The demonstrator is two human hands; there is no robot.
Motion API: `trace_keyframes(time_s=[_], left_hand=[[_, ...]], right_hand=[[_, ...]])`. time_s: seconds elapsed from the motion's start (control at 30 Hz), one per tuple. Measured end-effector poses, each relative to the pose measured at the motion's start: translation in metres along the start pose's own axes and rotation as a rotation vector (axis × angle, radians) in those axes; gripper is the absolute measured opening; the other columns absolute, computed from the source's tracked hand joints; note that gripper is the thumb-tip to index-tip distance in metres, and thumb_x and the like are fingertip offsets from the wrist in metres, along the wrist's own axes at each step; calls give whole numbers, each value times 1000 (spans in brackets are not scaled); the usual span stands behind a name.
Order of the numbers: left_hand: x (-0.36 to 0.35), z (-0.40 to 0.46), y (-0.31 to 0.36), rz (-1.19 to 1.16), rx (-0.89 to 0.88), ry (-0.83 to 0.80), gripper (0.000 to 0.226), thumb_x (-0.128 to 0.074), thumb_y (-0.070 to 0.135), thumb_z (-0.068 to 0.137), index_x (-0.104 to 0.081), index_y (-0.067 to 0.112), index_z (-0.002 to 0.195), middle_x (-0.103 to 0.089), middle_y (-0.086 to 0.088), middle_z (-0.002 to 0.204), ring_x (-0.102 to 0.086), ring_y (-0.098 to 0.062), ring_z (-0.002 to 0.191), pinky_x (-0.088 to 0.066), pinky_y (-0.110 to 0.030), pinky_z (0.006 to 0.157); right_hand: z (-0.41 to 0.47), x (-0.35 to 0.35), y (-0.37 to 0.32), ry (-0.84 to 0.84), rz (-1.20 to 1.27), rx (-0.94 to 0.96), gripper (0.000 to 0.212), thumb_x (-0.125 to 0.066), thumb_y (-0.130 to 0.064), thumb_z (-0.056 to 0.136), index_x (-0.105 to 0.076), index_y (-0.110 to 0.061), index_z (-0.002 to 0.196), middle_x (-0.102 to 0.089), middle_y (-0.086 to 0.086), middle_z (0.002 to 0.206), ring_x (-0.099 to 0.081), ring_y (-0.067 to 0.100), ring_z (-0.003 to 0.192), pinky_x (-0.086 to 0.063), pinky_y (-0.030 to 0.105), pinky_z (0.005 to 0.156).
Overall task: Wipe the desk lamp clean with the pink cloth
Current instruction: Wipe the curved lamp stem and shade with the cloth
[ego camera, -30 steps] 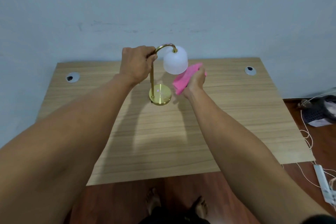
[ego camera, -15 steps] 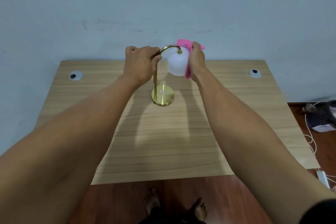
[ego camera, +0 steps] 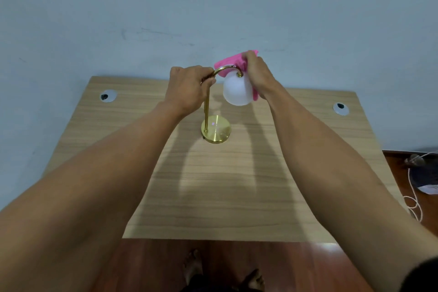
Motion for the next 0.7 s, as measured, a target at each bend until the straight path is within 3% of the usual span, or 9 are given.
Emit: trace_keyframes(time_s=[0.1,0.27,0.47,0.6,0.67,0.7], left_hand=[[0,-2,0,6,23,11,23,-53,33,100,-66,17,89,-72,-2,85,-63,-28,83,-34,-39,85],[0,-3,0,15,47,33,22,-53,34,99,-66,19,90,-72,0,85,-65,-26,83,-42,-46,91],[1,-5,1,36,110,16,25,-51,37,99,-68,20,93,-73,0,88,-66,-24,89,-39,-46,96],[8,-5,-1,-78,243,-5,22,-60,40,99,-76,26,101,-79,5,97,-69,-16,107,-36,-46,112],[10,-4,-4,-148,307,-40,19,-67,42,96,-78,27,102,-80,8,100,-70,-13,109,-34,-44,114],[10,-3,-5,-184,328,-69,18,-71,43,94,-78,27,99,-80,9,99,-72,-12,106,-35,-45,116]], right_hand=[[10,8,6,-11,86,-98,33,-40,-34,103,-48,-18,75,-61,4,77,-58,22,68,-42,27,58],[18,11,41,3,268,-214,34,-42,-40,95,-65,-16,99,-72,8,91,-69,29,80,-50,35,69],[-12,16,70,154,424,-311,31,-34,-32,104,-54,-21,84,-58,-1,70,-56,18,60,-37,20,53],[-40,22,65,378,540,-174,46,-34,-46,96,-69,-16,100,-64,1,91,-59,28,68,-40,24,45],[-51,13,47,400,532,-8,39,-34,-53,99,-69,-37,106,-69,-10,105,-70,32,84,-44,27,46],[-56,5,36,390,509,63,37,-34,-58,97,-67,-43,106,-71,-17,106,-73,32,97,-50,32,56]])
Point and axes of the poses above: each hand's wrist, its own z-axis towards the middle knuckle, its own x-axis out of the back of the hand, y = z × x, the point moved 7 cm from there along z, towards the middle knuckle
